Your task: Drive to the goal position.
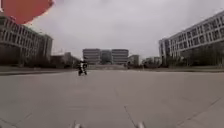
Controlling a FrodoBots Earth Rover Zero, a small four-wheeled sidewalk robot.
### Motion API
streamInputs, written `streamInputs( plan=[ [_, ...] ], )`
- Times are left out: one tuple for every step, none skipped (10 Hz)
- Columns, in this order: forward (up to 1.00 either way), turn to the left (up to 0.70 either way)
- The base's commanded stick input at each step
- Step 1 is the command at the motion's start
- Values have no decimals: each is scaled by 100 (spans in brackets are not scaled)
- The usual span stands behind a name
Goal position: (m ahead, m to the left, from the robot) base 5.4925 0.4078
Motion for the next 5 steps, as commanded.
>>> streamInputs(
  plan=[
    [85, 0],
    [85, 0],
    [85, 0],
    [85, 0],
    [85, 0]
  ],
)
